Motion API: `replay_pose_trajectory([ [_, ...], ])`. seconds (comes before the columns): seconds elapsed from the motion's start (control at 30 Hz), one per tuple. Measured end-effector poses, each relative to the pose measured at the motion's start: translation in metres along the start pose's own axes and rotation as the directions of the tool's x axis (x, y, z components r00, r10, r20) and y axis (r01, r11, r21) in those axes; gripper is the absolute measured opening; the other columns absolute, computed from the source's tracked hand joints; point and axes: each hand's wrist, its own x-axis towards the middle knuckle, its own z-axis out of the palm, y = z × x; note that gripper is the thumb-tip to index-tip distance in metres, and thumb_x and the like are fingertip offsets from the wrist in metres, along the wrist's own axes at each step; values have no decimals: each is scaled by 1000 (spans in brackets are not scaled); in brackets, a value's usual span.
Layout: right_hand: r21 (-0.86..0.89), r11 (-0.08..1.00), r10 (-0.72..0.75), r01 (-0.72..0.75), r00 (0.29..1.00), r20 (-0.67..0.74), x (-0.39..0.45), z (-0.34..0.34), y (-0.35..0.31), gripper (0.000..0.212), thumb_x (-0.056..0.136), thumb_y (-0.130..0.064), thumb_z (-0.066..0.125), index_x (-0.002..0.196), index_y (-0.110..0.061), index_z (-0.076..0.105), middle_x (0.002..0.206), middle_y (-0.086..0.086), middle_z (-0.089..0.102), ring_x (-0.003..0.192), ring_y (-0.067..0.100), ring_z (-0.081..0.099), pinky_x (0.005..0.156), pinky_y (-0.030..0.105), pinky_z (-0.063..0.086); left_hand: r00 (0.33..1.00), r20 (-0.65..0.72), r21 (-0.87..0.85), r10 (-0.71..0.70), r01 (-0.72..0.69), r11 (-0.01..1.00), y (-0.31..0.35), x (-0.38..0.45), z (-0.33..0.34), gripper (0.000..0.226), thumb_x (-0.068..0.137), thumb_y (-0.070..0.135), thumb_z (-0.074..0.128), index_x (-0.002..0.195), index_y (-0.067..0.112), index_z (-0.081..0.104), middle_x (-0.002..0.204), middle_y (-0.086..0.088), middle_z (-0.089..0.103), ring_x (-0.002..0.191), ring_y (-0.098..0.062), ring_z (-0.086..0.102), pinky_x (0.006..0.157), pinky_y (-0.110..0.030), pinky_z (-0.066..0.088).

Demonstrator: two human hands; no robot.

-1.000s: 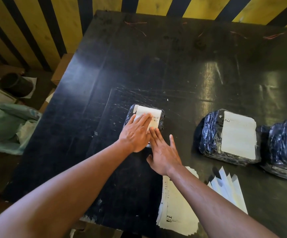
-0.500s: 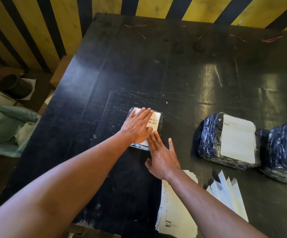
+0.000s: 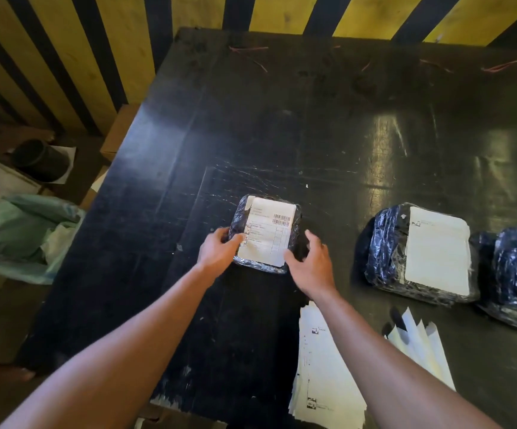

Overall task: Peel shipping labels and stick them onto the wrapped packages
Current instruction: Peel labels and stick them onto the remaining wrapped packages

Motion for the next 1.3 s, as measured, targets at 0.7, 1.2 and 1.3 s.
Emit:
replay_pose_trajectory([
  [0.7,339,940,-10,47,994,-112,-53,-135,-34,48,103,-14,65,150,-21,55,142,-3,65,128,16,57,102,27,44,973,56,-260,223,-202,944,102,-95,34,47,96,40,76,141,30,66,117,10,79,105,-12,75,101,-43,60],
  [1.2,351,933,182,-74,941,-286,-57,-261,83,61,100,-16,64,156,-31,46,155,2,55,143,26,50,117,52,46,923,166,-209,347,-311,927,165,-177,180,55,96,26,78,147,32,59,131,5,74,104,-8,67,96,-40,60],
  [1.3,338,936,195,-96,942,-272,-59,-263,93,62,102,-14,62,159,-29,42,158,4,52,145,28,47,117,50,45,930,188,-149,315,-290,945,163,-180,193,57,96,27,76,150,30,56,136,1,71,107,-10,65,95,-38,60],
])
